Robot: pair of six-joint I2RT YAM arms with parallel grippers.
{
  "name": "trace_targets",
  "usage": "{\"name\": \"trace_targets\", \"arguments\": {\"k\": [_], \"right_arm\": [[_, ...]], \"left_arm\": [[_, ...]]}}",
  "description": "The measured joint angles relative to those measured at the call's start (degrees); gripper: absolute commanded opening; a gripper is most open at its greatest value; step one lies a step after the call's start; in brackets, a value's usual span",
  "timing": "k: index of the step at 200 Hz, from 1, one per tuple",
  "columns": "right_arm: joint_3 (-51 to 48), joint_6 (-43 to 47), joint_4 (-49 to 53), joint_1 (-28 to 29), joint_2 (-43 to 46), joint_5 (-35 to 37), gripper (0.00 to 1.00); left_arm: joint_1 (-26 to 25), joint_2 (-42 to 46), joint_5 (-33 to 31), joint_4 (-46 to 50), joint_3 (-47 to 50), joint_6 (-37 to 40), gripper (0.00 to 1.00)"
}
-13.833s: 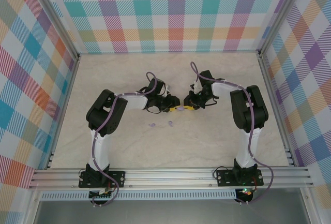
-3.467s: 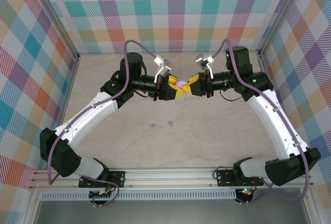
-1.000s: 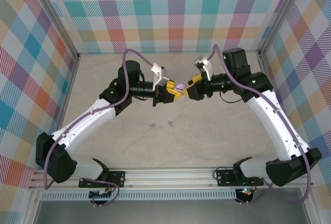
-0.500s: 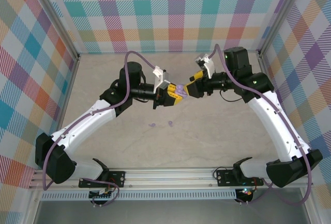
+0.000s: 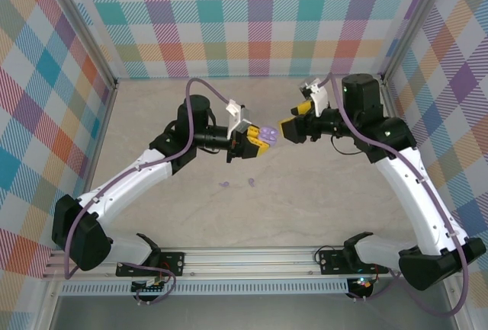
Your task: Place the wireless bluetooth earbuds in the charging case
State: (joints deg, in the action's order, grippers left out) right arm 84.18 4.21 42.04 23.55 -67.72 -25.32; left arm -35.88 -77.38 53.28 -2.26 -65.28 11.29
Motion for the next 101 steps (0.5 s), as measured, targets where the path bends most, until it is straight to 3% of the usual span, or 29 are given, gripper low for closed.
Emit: {"name": "trace_targets", "arguments": {"k": [52, 101], "right_arm": [[-2.4, -4.0, 1.7, -0.7, -1.9, 11.9, 0.70], [-11.1, -8.7, 2.5, -0.5, -7.5, 10.9, 0.63]], "left_arm": [[3.4, 1.0, 0.2, -3.1, 2.7, -3.2, 0.13], [5.5, 4.3, 0.6, -6.0, 3.6, -5.6, 0.14]]}}
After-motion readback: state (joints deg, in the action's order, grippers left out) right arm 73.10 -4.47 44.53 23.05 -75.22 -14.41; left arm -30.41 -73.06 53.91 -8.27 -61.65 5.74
